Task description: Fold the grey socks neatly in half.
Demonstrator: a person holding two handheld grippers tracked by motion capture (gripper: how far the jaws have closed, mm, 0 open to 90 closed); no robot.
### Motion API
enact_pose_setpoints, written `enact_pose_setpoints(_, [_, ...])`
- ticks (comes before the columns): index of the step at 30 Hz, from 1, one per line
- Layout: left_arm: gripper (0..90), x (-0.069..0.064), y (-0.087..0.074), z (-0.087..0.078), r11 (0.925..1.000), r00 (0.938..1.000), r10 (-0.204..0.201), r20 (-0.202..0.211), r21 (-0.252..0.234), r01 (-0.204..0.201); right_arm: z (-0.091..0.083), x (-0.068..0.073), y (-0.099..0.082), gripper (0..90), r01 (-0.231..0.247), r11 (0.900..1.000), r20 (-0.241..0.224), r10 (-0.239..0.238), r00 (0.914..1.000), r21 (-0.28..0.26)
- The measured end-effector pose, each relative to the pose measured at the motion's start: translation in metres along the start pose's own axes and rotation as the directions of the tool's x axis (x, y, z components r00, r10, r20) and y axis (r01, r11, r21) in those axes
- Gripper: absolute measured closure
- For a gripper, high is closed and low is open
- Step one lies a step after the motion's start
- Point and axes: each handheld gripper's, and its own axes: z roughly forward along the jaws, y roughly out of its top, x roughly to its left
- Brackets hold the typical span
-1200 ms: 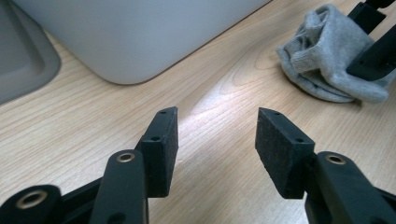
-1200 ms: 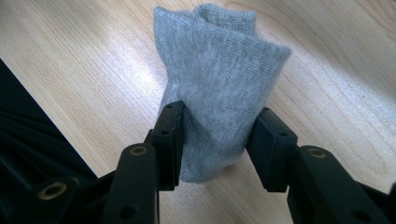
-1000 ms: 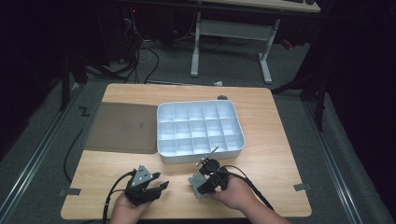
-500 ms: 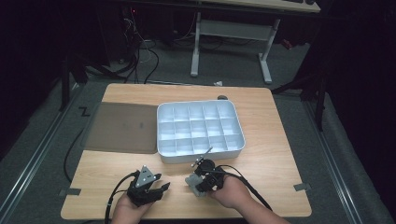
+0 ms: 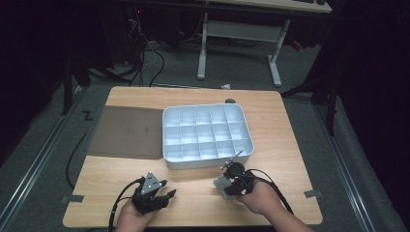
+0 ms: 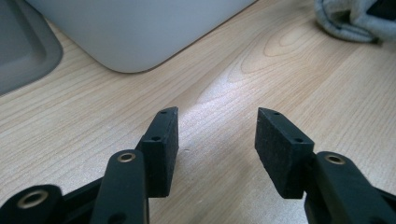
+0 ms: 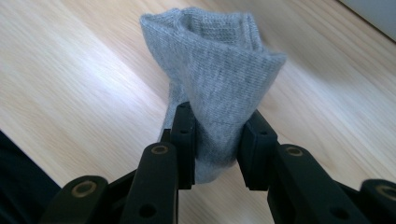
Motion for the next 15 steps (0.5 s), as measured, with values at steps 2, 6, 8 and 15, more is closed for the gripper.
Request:
enact_pose_setpoints(2, [50.2,0.000,0.000,0.001,1.0000,1.0000,0.001,0.000,0.002,-0.001,-0.001,-0.007,-0.004,71.4,0.024,0.9997,0.012,-0.024,0.9996,-0.006])
enact_pose_setpoints(6, [50.3,0.000,0.000,0.002,1.0000,1.0000,0.002,-0.001,0.007,-0.002,-0.006,-0.020,-0.013,71.5,-0.008,0.9999,0.043,0.008,0.9991,0.008])
enact_pose_setpoints(8, [50.4,0.000,0.000,0.002,1.0000,1.0000,0.003,-0.001,0.008,-0.003,-0.008,-0.025,-0.018,71.6,-0.017,0.9997,0.061,0.016,0.9980,0.016])
enact_pose_setpoints(15, [50.2,-0.001,0.000,0.003,0.9998,1.0000,0.010,0.001,0.015,-0.010,-0.013,-0.043,-0.028,71.8,-0.019,0.9994,0.099,0.016,0.9950,0.029])
